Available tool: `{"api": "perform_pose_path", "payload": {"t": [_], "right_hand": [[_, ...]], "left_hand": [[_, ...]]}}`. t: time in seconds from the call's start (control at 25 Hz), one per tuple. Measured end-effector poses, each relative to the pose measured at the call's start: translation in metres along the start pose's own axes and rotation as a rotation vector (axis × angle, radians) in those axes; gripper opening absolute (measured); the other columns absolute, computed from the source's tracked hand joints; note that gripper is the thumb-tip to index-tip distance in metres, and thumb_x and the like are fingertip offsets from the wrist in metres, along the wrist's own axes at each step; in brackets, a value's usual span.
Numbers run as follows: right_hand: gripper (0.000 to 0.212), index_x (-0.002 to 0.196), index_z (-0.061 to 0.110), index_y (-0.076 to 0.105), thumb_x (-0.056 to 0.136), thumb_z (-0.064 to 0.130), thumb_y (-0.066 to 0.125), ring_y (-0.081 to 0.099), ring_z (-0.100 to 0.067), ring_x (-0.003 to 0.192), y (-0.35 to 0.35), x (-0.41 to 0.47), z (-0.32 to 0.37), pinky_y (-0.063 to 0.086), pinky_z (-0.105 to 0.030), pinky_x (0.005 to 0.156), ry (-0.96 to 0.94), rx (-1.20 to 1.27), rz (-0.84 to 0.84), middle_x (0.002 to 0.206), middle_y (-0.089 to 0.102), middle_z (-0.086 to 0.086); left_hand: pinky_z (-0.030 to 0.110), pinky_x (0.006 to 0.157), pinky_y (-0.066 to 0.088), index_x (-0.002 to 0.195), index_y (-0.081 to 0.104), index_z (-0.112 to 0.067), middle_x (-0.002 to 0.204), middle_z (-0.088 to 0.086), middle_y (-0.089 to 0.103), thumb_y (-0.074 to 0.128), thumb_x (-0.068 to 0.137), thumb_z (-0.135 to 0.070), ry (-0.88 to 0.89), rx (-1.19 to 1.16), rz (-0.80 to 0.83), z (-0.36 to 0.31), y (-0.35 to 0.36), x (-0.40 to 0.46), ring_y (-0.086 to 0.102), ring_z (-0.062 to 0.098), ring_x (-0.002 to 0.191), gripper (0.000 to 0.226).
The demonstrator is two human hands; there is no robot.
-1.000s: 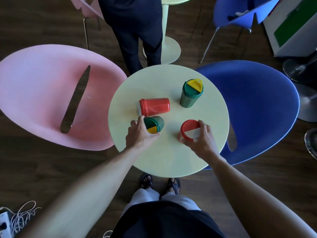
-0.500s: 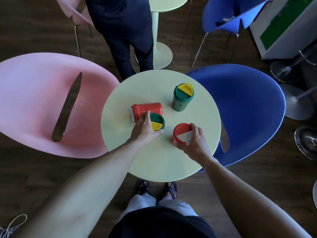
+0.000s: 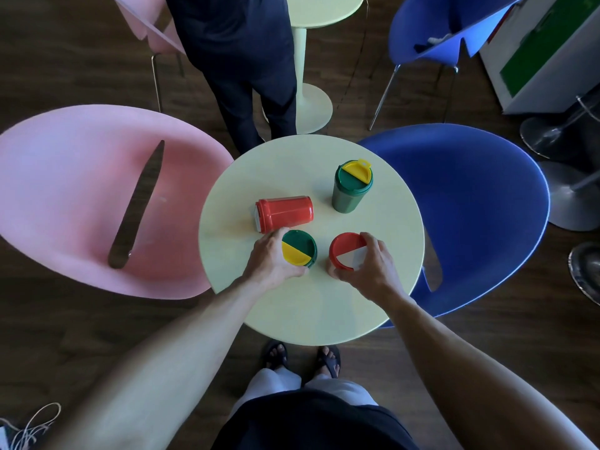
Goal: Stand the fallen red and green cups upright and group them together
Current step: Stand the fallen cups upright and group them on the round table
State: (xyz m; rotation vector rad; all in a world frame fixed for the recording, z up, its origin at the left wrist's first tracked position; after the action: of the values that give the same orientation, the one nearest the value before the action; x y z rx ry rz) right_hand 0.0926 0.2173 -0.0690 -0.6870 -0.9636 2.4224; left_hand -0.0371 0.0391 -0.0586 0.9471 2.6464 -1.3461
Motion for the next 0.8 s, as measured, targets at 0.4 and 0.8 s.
{"api": "perform_pose_path", "payload": {"t": [0.4, 0.8], "right_hand": [[0.095, 0.142, 0.019, 0.031, 0.066, 0.039, 0.084, 0.045, -0.024, 0.120, 0.010, -0.007, 0.010, 0.042, -0.032, 0.094, -0.050, -0.028, 0.039, 0.138, 0.041, -0.008], [0.098, 0.143, 0.019, 0.030, 0.065, 0.043, 0.085, 0.044, -0.025, 0.122, 0.012, -0.015, 0.009, 0.040, -0.030, 0.094, -0.031, -0.016, 0.054, 0.141, 0.040, -0.008]], "left_hand": [[0.021, 0.096, 0.034, 0.138, 0.043, -0.016, 0.135, 0.002, 0.052, 0.088, 0.056, -0.037, 0.045, -0.053, 0.010, 0.000, 0.008, -0.006, 0.047, 0.019, 0.124, 0.095], [0.032, 0.104, 0.038, 0.141, 0.038, -0.017, 0.140, 0.004, 0.048, 0.086, 0.057, -0.045, 0.054, -0.051, 0.038, 0.006, 0.011, -0.004, 0.045, 0.020, 0.127, 0.101]]}}
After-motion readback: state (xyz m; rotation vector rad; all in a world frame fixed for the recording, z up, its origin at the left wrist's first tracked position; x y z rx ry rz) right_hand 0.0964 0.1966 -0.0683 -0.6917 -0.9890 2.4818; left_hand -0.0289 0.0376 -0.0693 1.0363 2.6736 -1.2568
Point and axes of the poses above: each hand's wrist, its own x-axis towards the middle knuckle, its own y-axis out of the palm, z = x × y, the point moved 5 cm from there along x, towards the middle knuckle
